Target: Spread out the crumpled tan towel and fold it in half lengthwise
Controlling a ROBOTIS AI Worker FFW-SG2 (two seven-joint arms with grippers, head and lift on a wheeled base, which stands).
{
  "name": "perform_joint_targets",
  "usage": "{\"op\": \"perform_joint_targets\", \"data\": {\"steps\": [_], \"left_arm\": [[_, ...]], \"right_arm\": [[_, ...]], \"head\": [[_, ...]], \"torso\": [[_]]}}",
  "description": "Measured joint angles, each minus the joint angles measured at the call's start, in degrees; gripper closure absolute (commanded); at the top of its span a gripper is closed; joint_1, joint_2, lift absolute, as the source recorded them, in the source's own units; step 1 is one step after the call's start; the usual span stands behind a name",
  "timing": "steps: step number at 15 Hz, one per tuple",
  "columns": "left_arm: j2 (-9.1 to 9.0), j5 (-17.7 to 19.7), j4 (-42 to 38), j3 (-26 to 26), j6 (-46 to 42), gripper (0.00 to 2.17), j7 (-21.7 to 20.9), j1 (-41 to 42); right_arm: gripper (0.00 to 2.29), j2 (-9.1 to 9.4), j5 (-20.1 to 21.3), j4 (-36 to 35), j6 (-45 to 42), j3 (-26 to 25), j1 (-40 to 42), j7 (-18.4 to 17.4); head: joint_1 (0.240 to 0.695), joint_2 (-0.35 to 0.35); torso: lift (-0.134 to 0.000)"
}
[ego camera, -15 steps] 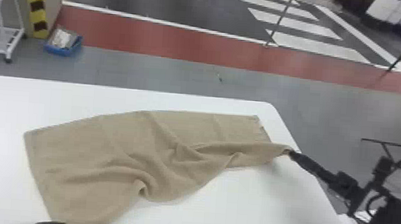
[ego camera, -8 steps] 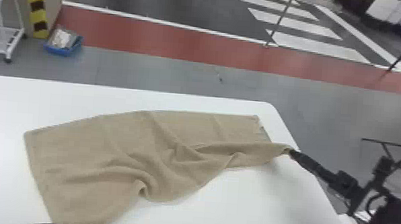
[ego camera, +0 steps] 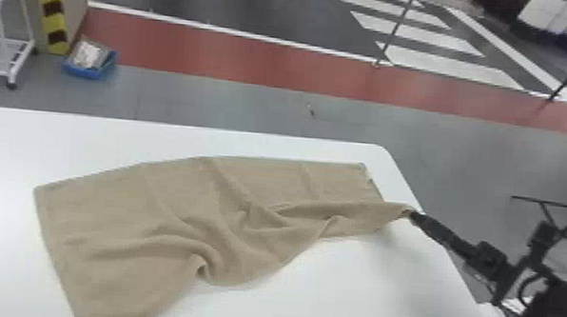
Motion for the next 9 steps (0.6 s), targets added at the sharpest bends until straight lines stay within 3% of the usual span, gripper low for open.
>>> {"op": "perform_joint_targets", "data": {"steps": [3, 7, 8, 9], "left_arm": [[-0.07, -0.17, 0.08, -0.33, 0.0, 0.71, 0.21, -0.25], [0.35, -1.05, 0.46, -0.54, -0.01, 0.73, -0.24, -0.61], [0.46, -1.19, 0.47, -0.54, -0.01, 0.94, -0.25, -0.69], [0.55, -1.28, 0.5, -0.51, 0.0, 1.0, -0.13, -0.83]], "right_arm": [[1.51, -0.01, 0.0, 0.0, -0.01, -0.04, -0.05, 0.0], [1.51, -0.01, -0.13, 0.15, -0.01, -0.04, -0.17, 0.0], [1.51, -0.01, -0.23, 0.17, -0.01, -0.04, -0.21, 0.0], [1.51, -0.01, -0.33, 0.17, 0.01, -0.06, -0.24, 0.0]], "head": [[0.695, -0.35], [0.695, -0.35], [0.695, -0.35], [0.695, -0.35]], "torso": [[-0.124], [-0.124], [-0.124], [-0.124]]}}
